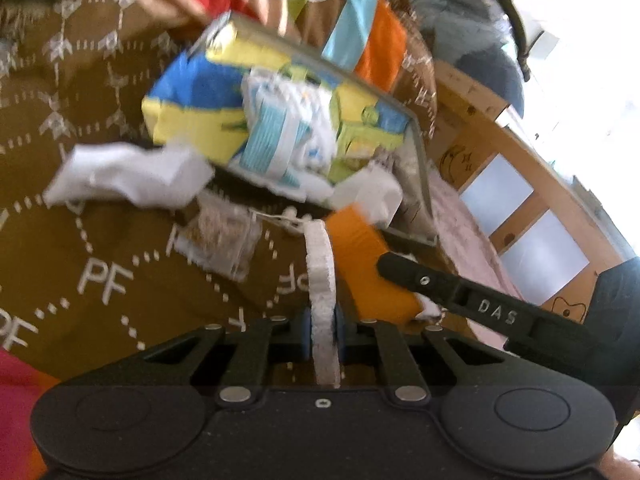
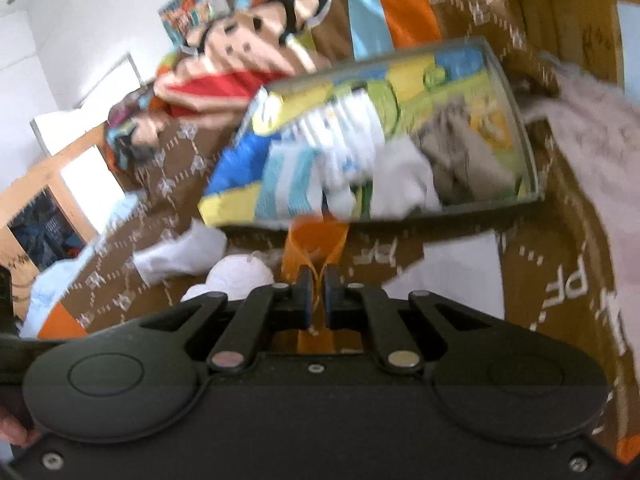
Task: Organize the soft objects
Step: 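Grasp the white foam piece with the left gripper while the right grasps the orange strap, then lift the foam piece and orange strap and lower both into the tray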
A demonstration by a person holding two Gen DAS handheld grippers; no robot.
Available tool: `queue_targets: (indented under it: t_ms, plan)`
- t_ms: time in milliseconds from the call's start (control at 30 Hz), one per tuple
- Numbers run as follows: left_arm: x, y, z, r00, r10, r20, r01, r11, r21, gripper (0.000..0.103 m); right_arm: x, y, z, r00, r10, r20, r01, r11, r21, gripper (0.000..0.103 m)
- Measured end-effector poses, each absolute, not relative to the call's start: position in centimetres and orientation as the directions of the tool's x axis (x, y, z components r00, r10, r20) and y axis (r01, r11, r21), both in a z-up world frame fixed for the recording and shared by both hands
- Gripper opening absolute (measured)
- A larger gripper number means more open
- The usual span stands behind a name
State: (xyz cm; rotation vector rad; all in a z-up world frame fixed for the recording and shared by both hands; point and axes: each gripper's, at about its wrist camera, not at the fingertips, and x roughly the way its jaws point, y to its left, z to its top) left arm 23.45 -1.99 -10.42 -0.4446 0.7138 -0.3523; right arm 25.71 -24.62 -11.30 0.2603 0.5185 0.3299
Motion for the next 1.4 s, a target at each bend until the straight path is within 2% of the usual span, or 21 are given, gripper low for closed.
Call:
queue_targets:
  t_ms: [133,300,467,567,600,633,700,867,933,1267,1400]
  plan:
    - [22.8,-1.9,-8.9,0.726,-0.458,-0.513,0.178,0.846,-0.504,0.011,25.1,-25.1,-10.5,0.828,0.363,-0.428,-0.236,0.917,0.321,0.001]
    - [22.4,-1.8,-8.4,0.738,-0.426,-0.522,0.147,0.858,-0.492,0.011,24.7,-25.1,-10.0,0.832,0.351,-0.430,-0.238,0.926,0.294,0.000]
    - [21.8,-1.2,-9.0,0.733,-0.409,-0.544,0.118,0.864,-0.490,0.011,25.7,-24.6,-11.0,0.781,0.333,-0.528,-0.214,0.938,0.274,0.002]
    - [21.7,-1.2,-9.5,0.725,-0.407,-0.556,0.117,0.868,-0.483,0.012,25.4,-24.9,-10.7,0.785,0.332,-0.524,-0.202,0.935,0.291,0.006]
    - [21.8,-1.2,-9.6,0.723,-0.408,-0.558,0.117,0.868,-0.483,0.012,25.2,-25.0,-10.6,0.789,0.329,-0.519,-0.200,0.936,0.290,0.017]
    - [21.8,-1.2,-9.8,0.721,-0.409,-0.559,0.118,0.868,-0.483,0.012,25.2,-25.1,-10.7,0.791,0.326,-0.517,-0.197,0.937,0.290,0.039]
    - [21.9,-1.1,-10.0,0.718,-0.412,-0.561,0.117,0.866,-0.486,0.012,24.8,-25.1,-10.6,0.793,0.338,-0.507,-0.211,0.933,0.291,0.061]
    - [22.0,-0.6,-10.3,0.720,-0.412,-0.559,0.104,0.860,-0.500,0.012,25.4,-23.8,-11.2,0.758,0.348,-0.551,-0.246,0.936,0.252,0.058]
    - [22.1,-0.5,-10.4,0.719,-0.412,-0.559,0.101,0.859,-0.503,0.012,25.7,-23.0,-11.6,0.742,0.337,-0.580,-0.261,0.941,0.215,0.049]
    - [22.3,-0.9,-10.3,0.722,-0.414,-0.554,0.117,0.863,-0.492,0.012,25.9,-21.6,-12.7,0.733,0.261,-0.629,-0.256,0.961,0.101,0.028]
    - [22.1,-1.2,-10.0,0.725,-0.411,-0.552,0.122,0.866,-0.485,0.012,26.0,-21.4,-13.0,0.734,0.257,-0.629,-0.257,0.962,0.093,0.009]
